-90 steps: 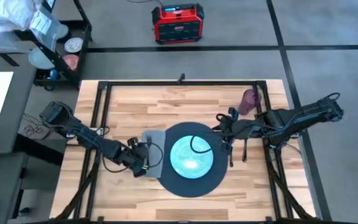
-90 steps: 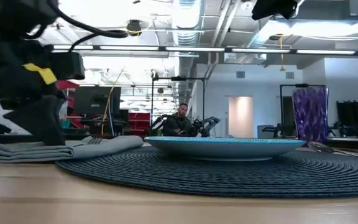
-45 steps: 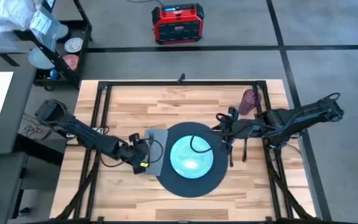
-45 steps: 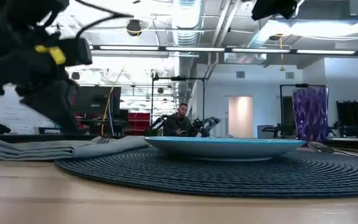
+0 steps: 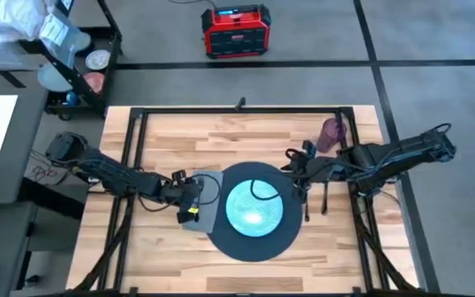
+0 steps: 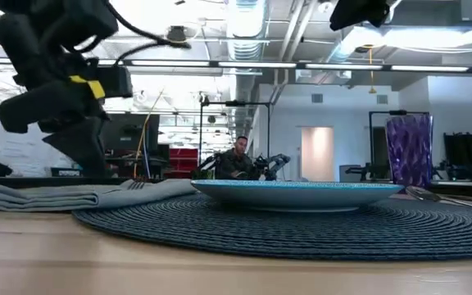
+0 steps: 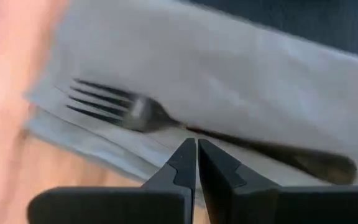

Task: Set table place
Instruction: Adjust the black fork on the gray table napkin

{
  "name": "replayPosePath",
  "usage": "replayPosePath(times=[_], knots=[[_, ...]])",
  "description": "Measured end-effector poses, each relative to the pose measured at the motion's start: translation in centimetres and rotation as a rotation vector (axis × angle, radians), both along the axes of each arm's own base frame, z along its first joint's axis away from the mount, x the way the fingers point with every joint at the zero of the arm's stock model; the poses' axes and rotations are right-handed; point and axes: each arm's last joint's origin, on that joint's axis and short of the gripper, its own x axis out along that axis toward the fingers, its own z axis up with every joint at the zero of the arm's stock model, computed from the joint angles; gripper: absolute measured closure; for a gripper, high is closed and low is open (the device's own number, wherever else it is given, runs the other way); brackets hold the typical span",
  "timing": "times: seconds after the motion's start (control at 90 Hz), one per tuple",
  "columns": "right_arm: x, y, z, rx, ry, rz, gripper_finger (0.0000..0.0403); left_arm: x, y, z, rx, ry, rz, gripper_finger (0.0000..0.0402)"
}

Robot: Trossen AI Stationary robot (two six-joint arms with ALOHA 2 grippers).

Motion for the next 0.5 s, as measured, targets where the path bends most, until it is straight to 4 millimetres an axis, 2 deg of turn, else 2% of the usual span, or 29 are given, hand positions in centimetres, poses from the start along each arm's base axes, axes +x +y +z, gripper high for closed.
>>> replayPosePath(times=[0.5], knots=[[0.01, 0.02, 0.02, 0.002, -0.002, 0.000, 0.0343, 0.51, 0.20, -0.52, -0.009, 0.007, -0.019, 0.0401]])
